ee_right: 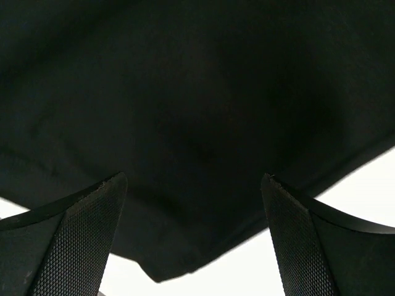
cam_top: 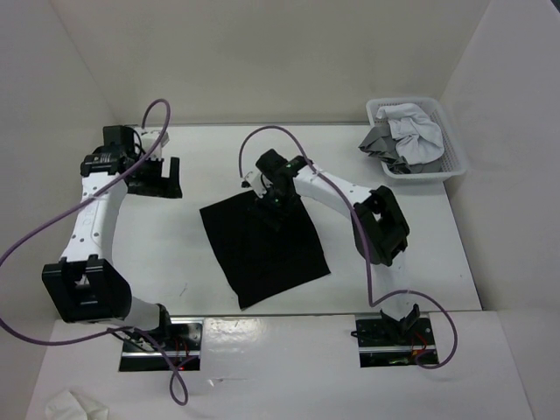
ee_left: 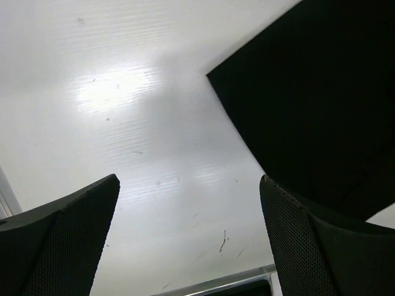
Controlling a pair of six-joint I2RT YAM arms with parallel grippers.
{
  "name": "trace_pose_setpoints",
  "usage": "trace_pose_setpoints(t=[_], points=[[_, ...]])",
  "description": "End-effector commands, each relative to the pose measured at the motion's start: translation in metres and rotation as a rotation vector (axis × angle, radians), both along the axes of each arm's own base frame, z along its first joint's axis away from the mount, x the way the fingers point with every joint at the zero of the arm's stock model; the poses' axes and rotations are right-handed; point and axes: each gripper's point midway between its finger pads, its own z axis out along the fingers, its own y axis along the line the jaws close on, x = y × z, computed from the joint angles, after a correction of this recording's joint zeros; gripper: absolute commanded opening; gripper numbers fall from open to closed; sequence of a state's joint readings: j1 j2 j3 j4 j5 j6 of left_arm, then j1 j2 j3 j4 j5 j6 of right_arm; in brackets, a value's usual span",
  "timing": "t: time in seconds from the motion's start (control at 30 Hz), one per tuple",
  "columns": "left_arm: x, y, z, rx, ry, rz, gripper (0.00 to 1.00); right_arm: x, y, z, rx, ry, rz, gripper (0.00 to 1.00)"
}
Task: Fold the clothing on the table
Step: Flatten the skirt out
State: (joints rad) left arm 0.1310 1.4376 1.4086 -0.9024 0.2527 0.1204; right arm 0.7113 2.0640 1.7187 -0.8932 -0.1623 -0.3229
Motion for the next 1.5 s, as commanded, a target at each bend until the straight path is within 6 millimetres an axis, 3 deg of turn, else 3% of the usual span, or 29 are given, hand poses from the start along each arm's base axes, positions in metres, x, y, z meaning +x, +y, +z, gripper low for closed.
trace_pose_setpoints(t=[0.0,0.2,0.37,0.47,0.6,0.73,0.87,1.0,1.13,1.17,1.23,1.47], points=[[-0.005,0.023,0.007,0.016,-0.033,0.137,1.0,0.032,0.023,0.018,0.087,-0.081,-0.075,0.93],[-0.014,0.035,0.012,0.012,-0.053,0.178,1.0,0.031,0.031,0.012,0.091,-0.064,-0.098,0.93],[-0.016,0.038,0.008,0.011,-0.043,0.189,1.0,0.04,0.016,-0.008,0.035,-0.13,-0.146,0.94],[-0.017,0.041,0.008,0.011,-0.043,0.2,1.0,0.055,0.002,-0.012,0.043,-0.156,-0.2,0.94],[-0.018,0.041,0.004,0.008,-0.023,0.2,1.0,0.092,-0.04,-0.012,0.062,-0.167,-0.351,0.94],[-0.021,0.042,0.005,0.022,-0.032,0.198,1.0,0.115,-0.069,-0.008,0.09,-0.163,-0.45,0.94],[-0.025,0.041,0.002,0.021,-0.023,0.198,1.0,0.13,-0.079,-0.001,0.119,-0.171,-0.489,0.94],[-0.025,0.043,0.001,0.028,-0.022,0.203,1.0,0.125,-0.076,-0.004,0.129,-0.136,-0.484,0.94],[-0.029,0.042,0.006,0.03,-0.031,0.203,1.0,0.114,-0.06,0.035,0.216,-0.15,-0.424,0.94],[-0.029,0.042,0.006,0.03,-0.031,0.203,1.0,0.111,-0.055,0.053,0.26,-0.161,-0.406,0.94],[-0.029,0.042,0.006,0.031,-0.04,0.203,1.0,0.099,-0.044,0.06,0.281,-0.151,-0.345,0.94],[-0.03,0.047,0.006,0.033,-0.049,0.222,1.0,0.038,-0.002,0.013,0.168,-0.092,-0.181,0.94]])
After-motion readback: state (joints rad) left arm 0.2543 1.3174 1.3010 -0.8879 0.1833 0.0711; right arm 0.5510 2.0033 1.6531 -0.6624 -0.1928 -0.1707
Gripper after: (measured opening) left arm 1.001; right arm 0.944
